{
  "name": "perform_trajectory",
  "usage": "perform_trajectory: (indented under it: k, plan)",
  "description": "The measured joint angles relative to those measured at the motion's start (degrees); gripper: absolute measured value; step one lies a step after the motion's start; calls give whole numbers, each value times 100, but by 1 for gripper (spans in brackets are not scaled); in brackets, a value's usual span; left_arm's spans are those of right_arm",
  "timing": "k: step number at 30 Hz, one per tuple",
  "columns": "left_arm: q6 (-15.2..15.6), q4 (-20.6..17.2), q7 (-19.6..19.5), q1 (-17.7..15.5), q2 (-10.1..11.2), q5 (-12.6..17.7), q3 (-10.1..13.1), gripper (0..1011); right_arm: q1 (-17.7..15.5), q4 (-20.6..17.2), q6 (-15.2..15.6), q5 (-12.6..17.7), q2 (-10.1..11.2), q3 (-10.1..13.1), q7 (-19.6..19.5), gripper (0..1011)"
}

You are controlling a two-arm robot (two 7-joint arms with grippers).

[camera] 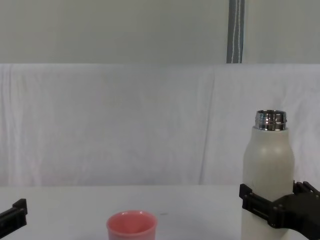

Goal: Grasp the thermos with one hand and pour water into the cup lid.

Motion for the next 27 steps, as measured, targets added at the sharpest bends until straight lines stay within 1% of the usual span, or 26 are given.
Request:
perform_trajectory:
  k: [5,8,27]
  plan:
    - [0,0,0,0,0,0,0,1001,-2,0,0,0,0,0,0,957]
    - [0,0,0,0,0,0,0,1001,-2,-1,-5,1,0,1,0,1000]
    - [0,0,0,0,0,0,0,1001,-9,-17,3,2,0,0,0,1001]
